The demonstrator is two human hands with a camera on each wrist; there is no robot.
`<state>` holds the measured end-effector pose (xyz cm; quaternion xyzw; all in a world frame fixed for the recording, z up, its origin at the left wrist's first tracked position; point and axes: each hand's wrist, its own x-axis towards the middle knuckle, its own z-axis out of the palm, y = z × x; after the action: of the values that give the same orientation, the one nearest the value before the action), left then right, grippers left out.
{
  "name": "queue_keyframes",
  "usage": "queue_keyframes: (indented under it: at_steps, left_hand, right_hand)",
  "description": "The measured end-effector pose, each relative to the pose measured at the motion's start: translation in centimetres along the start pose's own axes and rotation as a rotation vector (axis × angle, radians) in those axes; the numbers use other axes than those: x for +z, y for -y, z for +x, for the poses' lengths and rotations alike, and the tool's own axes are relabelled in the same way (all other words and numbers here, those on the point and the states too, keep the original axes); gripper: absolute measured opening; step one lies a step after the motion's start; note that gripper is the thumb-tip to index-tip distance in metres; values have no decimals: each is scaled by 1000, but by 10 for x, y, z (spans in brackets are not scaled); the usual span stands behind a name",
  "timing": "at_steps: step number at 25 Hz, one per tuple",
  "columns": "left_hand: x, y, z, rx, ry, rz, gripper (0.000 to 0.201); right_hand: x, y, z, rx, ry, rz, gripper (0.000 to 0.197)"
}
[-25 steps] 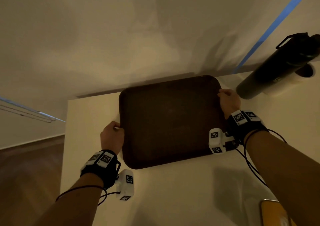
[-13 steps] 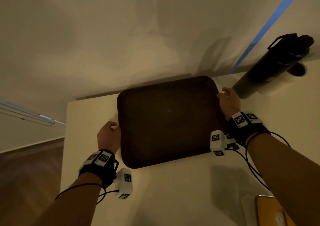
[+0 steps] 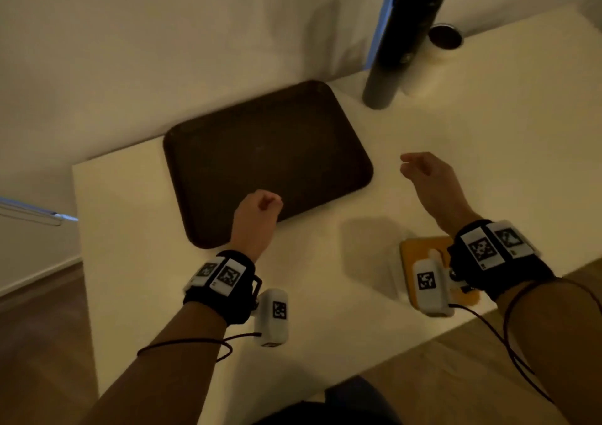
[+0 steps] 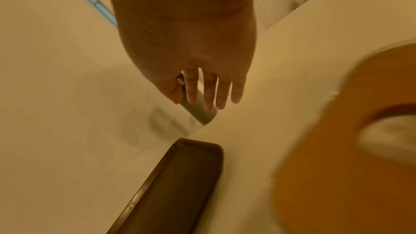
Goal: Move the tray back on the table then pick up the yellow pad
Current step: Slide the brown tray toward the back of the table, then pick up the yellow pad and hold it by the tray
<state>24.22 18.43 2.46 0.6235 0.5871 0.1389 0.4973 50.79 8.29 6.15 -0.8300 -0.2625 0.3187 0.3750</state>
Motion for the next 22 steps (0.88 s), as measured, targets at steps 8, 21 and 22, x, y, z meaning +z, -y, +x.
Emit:
queue_keyframes:
  at_steps: [8,21,22]
  left_hand:
    - [129,-29,-73,44,391,41,38]
    - [164,-42,-92,-190,410,-209,38]
    - [156,-44,-93,-191,399,-228,37]
  right_hand:
    - [-70,-114,-82,206,-166,110,33]
    - [-42,-146,-132,346,3,571,24]
    - [-38,-141,-133,335,10,572,24]
